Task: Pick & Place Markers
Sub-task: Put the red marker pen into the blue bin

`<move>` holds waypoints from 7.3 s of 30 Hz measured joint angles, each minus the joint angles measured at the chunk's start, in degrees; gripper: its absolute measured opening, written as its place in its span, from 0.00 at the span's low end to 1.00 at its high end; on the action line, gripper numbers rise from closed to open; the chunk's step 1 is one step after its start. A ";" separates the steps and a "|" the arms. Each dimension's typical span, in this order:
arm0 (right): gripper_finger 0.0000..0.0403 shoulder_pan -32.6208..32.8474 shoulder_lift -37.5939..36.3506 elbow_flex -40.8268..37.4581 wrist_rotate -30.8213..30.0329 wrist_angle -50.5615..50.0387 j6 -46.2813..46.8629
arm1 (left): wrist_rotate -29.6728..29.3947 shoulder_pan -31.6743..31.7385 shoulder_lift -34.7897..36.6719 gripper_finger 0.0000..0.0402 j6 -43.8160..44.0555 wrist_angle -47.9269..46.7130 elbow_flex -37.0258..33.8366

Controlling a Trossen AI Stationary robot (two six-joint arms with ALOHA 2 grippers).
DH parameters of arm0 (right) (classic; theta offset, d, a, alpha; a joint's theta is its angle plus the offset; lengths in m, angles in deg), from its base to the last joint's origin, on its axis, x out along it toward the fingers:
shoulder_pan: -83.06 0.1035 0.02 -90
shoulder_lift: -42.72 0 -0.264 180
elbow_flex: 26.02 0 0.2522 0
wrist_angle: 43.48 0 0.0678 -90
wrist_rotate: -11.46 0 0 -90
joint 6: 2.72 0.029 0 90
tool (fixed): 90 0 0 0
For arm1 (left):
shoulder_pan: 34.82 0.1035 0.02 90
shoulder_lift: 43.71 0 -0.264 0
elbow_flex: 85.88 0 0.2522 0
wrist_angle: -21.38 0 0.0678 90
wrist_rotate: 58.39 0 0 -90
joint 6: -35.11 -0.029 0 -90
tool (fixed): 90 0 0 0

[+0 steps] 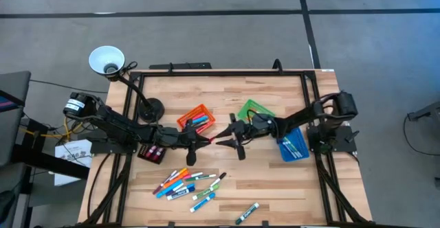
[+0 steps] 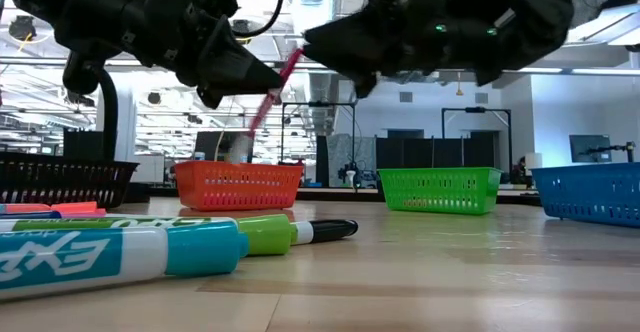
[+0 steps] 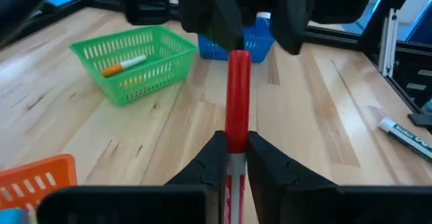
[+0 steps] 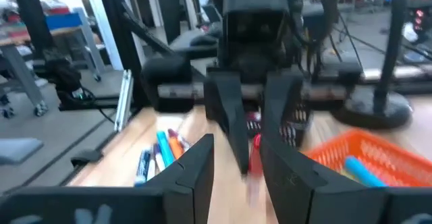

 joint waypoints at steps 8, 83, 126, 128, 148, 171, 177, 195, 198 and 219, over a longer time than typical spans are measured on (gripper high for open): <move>0.28 0.09 3.61 4.20 1.41 -1.90 0.23 | -0.37 0.04 0.10 0.09 -0.01 1.48 0.17; 0.28 2.00 14.47 31.27 -20.35 -63.27 3.28 | 2.00 -0.66 0.13 0.03 -0.84 0.77 -0.31; 0.28 -2.23 14.78 28.37 -11.71 -49.93 -12.28 | -0.17 -2.91 0.11 0.25 1.11 -1.05 -0.33; 0.28 -2.36 14.78 28.37 -11.73 -49.73 -12.32 | -0.17 -2.91 0.11 0.25 1.11 -1.03 -0.31; 0.28 -3.40 22.76 29.24 -10.94 -46.48 -14.38 | -0.17 -2.91 0.09 0.25 1.13 -0.65 -0.46; 0.12 -2.65 11.52 28.60 -9.92 -63.25 -4.75 | -0.17 -2.89 0.11 0.25 1.13 -1.39 -0.46; 0.06 1.45 -0.90 28.72 -14.26 -81.81 1.99 | -0.17 -2.89 0.11 0.25 1.15 -1.53 -0.46; 0.06 27.71 -33.93 7.81 -32.80 -121.17 65.31 | -0.16 -2.94 0.11 0.25 4.12 -1.69 -0.46; 0.10 30.90 -37.45 5.15 -32.80 -121.82 72.71 | -0.17 -2.95 0.11 0.25 4.12 -1.69 -0.46; 0.24 39.06 -32.41 -1.05 -28.25 -121.80 91.70 | -0.17 -2.94 0.11 0.25 3.69 -1.71 -0.46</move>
